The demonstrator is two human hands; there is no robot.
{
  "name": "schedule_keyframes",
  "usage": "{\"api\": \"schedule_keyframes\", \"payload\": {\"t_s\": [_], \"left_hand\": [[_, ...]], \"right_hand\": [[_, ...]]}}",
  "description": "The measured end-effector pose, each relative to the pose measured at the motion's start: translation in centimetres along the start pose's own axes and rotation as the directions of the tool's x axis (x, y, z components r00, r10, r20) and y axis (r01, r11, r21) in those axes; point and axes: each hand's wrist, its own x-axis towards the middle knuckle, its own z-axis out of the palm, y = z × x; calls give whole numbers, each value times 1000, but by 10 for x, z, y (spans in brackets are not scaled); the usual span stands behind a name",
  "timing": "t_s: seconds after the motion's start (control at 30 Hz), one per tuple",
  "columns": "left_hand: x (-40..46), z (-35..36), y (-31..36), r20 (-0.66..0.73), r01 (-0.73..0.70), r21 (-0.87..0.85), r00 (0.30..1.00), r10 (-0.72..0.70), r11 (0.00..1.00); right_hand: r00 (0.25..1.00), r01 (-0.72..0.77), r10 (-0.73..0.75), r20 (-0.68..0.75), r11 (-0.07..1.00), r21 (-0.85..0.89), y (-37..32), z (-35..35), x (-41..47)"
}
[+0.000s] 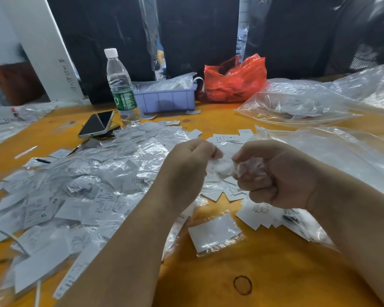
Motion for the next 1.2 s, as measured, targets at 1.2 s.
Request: {"api": "schedule_keyframes", "payload": {"t_s": [1.2], "left_hand": [[-2, -1, 3, 28, 19, -173, 1000, -15, 985]], "right_hand": [[856, 349, -314, -410, 937, 11, -2, 2, 3]]}}
